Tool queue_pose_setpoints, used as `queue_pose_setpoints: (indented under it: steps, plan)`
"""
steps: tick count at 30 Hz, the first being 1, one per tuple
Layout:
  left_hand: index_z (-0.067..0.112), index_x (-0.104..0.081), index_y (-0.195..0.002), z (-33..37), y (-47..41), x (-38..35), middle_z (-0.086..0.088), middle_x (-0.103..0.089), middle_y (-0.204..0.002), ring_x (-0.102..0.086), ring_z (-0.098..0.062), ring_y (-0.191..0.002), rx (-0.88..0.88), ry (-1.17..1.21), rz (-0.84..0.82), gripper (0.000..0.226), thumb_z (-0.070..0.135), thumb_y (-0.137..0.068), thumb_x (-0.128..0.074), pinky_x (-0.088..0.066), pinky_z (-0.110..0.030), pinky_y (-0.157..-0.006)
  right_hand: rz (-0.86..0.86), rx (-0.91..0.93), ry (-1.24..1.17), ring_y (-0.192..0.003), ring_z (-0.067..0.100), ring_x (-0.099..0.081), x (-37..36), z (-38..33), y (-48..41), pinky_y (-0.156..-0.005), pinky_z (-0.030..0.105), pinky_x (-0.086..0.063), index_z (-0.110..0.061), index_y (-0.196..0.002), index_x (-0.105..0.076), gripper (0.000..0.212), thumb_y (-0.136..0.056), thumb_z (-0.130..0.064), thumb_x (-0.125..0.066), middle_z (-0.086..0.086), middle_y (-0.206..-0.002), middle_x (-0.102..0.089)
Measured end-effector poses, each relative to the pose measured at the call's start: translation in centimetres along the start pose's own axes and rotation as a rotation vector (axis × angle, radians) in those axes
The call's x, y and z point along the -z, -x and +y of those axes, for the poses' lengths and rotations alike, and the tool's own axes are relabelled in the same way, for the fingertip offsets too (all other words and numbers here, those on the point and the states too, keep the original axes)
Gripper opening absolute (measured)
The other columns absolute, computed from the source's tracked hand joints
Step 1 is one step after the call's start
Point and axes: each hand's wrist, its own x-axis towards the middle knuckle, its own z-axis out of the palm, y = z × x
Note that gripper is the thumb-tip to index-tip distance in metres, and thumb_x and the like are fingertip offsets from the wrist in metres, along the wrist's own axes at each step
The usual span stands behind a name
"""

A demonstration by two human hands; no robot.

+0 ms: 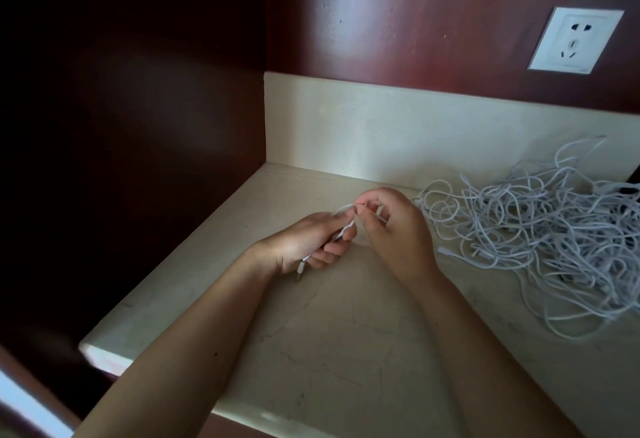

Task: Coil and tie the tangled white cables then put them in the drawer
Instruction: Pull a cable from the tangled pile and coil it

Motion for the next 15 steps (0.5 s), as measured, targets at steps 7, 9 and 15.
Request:
queue_pose_setpoints:
  steps: [7, 9, 15]
  plan:
    - [0.029, -0.062, -0.094, -0.5, -0.6, 0.1, -0.001, -0.053, -0.067, -0.037, -0.009, -0.046, -0.282, -0.096, 0.394, 0.036, 0.035, -0.107, -0.029, -0.029, -0.022, -0.045, 0.034, -0.031, 0.020, -0.066, 0.005, -0.055, -0.1, 0.0, 0.0, -0.062, 0.020, -0.041, -0.023, -0.086, -0.071, 0.011, -0.087, -0.013, -0.065, -0.013, -0.081, -0.067]
    - [0.024, -0.064, -0.106, -0.6, -0.8, 0.1, -0.003, -0.057, -0.078, -0.043, -0.008, -0.049, -0.303, -0.011, 0.412, 0.037, 0.034, -0.107, -0.028, -0.033, -0.023, -0.045, 0.035, -0.051, 0.029, -0.067, 0.006, -0.058, -0.2, -0.1, 0.1, -0.063, 0.027, -0.047, -0.024, -0.085, -0.071, 0.011, -0.086, -0.014, -0.066, -0.014, -0.080, -0.068]
    - [0.012, -0.062, -0.105, 0.4, -1.1, 0.1, -0.008, -0.072, -0.096, -0.067, -0.019, -0.091, -0.330, 0.510, 0.467, 0.043, 0.032, -0.107, -0.024, -0.054, -0.029, -0.085, -0.075, -0.092, 0.067, -0.075, 0.004, -0.066, -0.8, 0.2, 0.6, -0.072, 0.037, -0.055, -0.025, -0.082, -0.071, 0.005, -0.082, -0.029, -0.067, -0.015, -0.077, -0.070]
